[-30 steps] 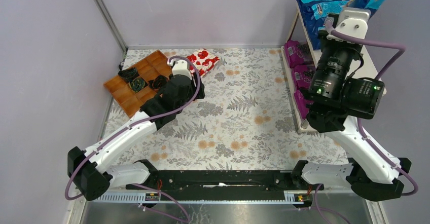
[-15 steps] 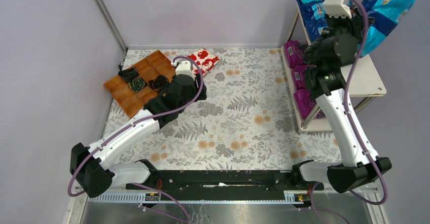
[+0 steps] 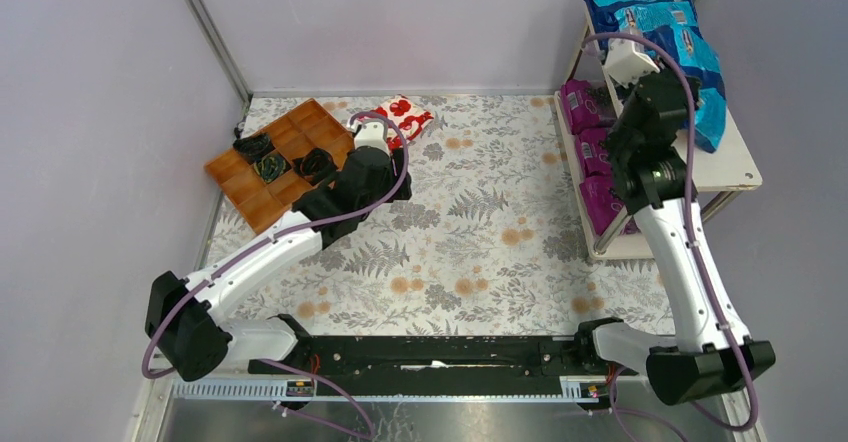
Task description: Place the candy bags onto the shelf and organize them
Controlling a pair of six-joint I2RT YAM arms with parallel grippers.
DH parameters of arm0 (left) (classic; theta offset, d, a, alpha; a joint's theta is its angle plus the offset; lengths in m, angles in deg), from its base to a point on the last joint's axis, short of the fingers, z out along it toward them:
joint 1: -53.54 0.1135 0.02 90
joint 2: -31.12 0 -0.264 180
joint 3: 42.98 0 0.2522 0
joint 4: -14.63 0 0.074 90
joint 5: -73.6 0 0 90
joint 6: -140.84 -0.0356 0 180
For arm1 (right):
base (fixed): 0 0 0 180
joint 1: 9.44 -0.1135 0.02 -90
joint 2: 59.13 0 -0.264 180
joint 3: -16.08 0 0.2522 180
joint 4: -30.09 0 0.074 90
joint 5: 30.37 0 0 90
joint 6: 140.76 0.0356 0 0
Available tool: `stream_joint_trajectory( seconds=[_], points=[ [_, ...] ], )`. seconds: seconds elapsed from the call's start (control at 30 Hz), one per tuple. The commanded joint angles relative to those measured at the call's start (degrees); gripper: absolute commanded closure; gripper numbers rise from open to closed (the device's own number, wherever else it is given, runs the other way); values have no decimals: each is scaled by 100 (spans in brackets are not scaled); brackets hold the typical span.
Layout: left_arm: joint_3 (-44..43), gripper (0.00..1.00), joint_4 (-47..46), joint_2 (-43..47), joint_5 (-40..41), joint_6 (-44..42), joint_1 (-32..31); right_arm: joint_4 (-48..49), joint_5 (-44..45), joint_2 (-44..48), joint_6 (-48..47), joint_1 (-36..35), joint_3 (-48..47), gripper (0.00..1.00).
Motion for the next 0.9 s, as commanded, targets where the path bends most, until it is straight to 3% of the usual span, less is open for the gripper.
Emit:
stream_joint_trajectory(
  seconds=[0.0,0.33,0.67,0.73,0.87],
  points=[
    [-166,35,-177,-85,-265,34,65,-401,-224,538,18,247,95,100],
    [-45,36,-237,59,-471,93,91,-514,-1267,747,-205,605,827,100],
    [-12,36,-250,129,-484,88,92,-364,-1398,586,198,691,1013,100],
    [-8,36,-244,137,-496,92,93,-434,-1543,667,365,691,1077,89],
    [-17,36,-248,117,-544,109,88,-839,-2033,856,1167,690,883,40]
  ],
)
